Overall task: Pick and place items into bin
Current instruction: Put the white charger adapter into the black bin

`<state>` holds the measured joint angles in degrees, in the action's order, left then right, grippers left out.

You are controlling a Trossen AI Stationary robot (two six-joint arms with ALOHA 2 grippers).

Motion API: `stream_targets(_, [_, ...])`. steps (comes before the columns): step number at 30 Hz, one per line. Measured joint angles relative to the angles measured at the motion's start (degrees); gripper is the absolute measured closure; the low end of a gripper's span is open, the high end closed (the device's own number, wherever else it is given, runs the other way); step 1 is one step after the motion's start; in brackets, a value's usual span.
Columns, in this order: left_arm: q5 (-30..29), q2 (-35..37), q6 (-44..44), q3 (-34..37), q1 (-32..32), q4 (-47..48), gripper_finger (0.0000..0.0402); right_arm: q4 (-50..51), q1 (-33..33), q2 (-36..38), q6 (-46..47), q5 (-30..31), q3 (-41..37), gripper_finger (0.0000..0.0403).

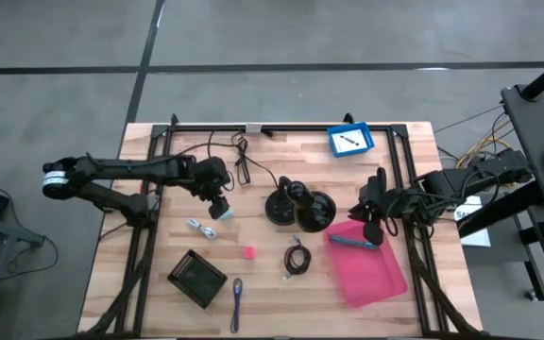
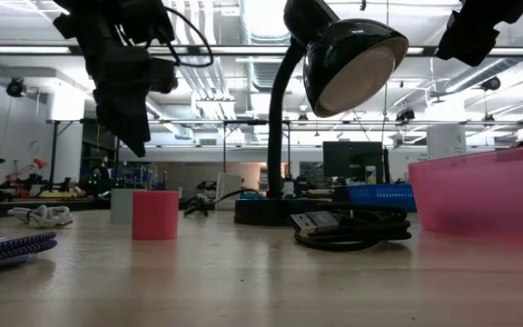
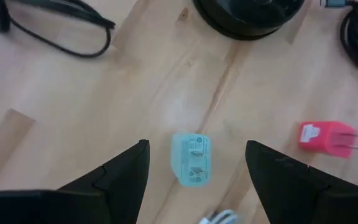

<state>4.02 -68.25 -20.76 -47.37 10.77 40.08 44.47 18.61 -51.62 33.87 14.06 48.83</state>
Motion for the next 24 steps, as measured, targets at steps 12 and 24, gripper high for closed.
stream_targets(12, [-8.65, 0.0, 4.68, 0.52, -6.63, -0.22, 0.0153, 0.07, 0.0, 0.0, 0.0, 1.3, -0.57, 0.0344])
stream_targets(24, [-5.08, -3.55, 4.6, 3.04, -7.94, -4.18, 0.0152, -0.04, 0.0, -0.02, 0.02, 1.56, -3.3, 0.0344])
